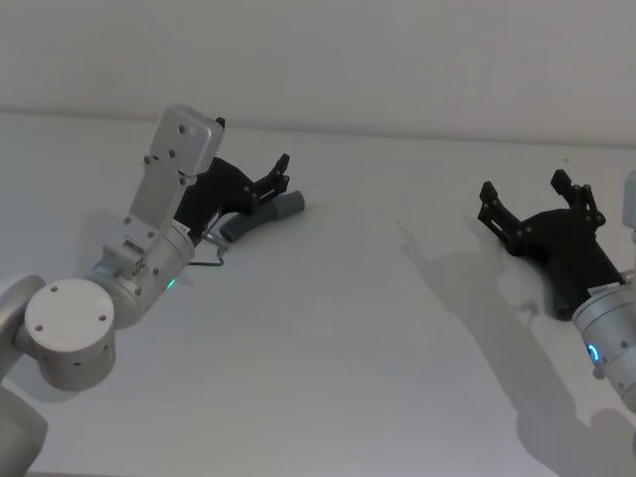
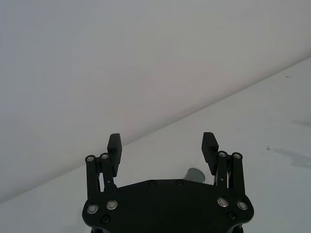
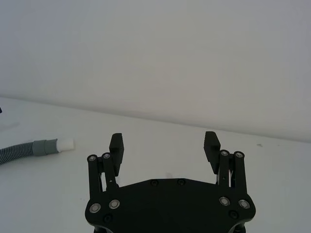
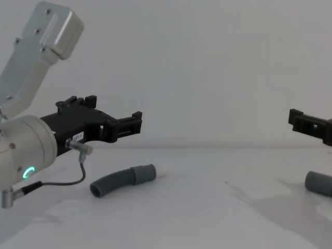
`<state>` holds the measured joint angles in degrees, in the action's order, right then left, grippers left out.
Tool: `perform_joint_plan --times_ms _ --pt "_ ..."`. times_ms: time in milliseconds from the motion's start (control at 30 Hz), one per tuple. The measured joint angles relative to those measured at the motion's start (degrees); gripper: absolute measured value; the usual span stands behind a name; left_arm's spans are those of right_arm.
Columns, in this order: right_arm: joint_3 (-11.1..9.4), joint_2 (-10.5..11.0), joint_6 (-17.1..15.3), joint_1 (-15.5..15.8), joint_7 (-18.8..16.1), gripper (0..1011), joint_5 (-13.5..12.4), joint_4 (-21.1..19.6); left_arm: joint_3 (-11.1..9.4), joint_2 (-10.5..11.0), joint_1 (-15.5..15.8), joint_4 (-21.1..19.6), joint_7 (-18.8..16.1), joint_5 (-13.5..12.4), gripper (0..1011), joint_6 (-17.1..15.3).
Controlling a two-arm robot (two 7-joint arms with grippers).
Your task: Use both hands to pick up one end of the pipe from the table, align the ends, and insert them.
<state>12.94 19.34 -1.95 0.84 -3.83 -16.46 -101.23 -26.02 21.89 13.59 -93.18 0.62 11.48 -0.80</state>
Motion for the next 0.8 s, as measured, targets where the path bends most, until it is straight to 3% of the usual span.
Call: perform_joint_plan --times_ms 800 --pt "0.0 0.0 0.0 0.0 0.0 1002 0.0 0.0 0.0 0.0 0.0 -0.1 0.0 -0.1 1002 -0.5"
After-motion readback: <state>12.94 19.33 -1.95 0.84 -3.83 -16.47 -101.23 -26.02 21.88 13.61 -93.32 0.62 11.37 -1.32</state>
